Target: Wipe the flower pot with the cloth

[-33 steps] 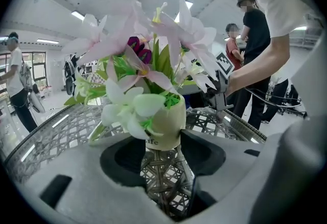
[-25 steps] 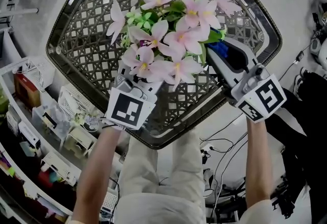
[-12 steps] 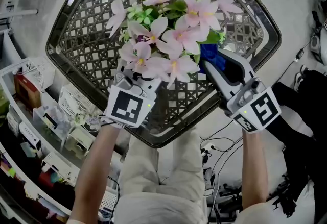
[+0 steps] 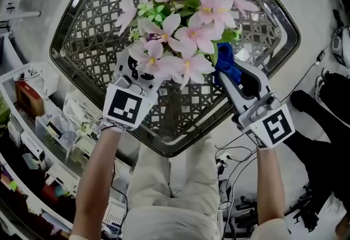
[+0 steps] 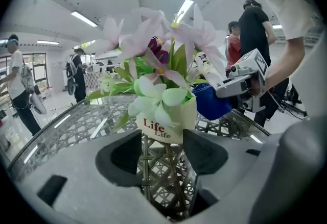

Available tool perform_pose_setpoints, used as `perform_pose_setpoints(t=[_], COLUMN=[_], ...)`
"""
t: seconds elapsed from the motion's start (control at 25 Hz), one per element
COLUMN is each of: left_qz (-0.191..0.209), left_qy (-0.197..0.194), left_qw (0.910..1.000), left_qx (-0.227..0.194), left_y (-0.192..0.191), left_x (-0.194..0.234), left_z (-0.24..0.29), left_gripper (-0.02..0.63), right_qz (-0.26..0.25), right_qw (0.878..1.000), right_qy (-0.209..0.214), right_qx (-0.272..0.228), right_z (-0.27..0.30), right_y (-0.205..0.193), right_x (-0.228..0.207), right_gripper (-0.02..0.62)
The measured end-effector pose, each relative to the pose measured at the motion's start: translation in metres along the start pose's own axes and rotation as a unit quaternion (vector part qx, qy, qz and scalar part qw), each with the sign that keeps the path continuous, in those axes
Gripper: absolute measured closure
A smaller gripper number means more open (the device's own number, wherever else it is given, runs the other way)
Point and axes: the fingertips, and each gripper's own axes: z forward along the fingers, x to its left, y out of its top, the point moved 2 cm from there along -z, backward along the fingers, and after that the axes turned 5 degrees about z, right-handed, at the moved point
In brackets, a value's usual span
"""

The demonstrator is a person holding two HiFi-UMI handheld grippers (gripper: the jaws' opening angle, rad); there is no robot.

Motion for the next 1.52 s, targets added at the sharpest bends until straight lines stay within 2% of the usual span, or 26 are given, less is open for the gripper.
perform_pose_setpoints(t=[0.2, 0.52, 0.84, 0.92, 1.12, 1.36, 1.52], left_qz=[0.020, 0.048, 0.062, 0.054, 0.026, 0.023, 0.020], left_qy=[-0.019, -0.041, -0.041, -0.038, -0.032, -0.030, -0.028], left_qw=[0.9996, 0.9980, 0.9972, 0.9978, 0.9991, 0.9993, 0.9994], left_qx=[0.006, 0.000, 0.002, 0.000, -0.003, -0.002, -0.001], left_y=[0.007, 0.013, 0.012, 0.012, 0.012, 0.011, 0.013], left_x=[-0.007, -0.029, -0.029, -0.029, -0.029, -0.029, -0.029], left_z=[0.002, 0.007, 0.007, 0.007, 0.006, 0.010, 0.008], left_gripper=[0.390, 0.374, 0.380, 0.380, 0.380, 0.387, 0.387], right_qz=[-0.024, -0.036, -0.031, -0.031, -0.038, -0.056, -0.053], right_qw=[0.999, 0.996, 0.995, 0.995, 0.998, 0.998, 0.998], right_qy=[0.020, 0.075, 0.089, 0.082, 0.032, -0.022, -0.024], right_qx=[0.013, 0.024, 0.030, 0.036, 0.041, 0.022, 0.008], right_z=[0.017, 0.037, 0.033, 0.025, 0.008, 0.009, 0.026], right_y=[-0.005, -0.011, -0.008, -0.008, -0.003, 0.018, 0.031], right_x=[0.014, 0.052, 0.054, 0.049, 0.012, -0.041, -0.055], right_gripper=[0.485, 0.485, 0.486, 0.485, 0.486, 0.486, 0.485])
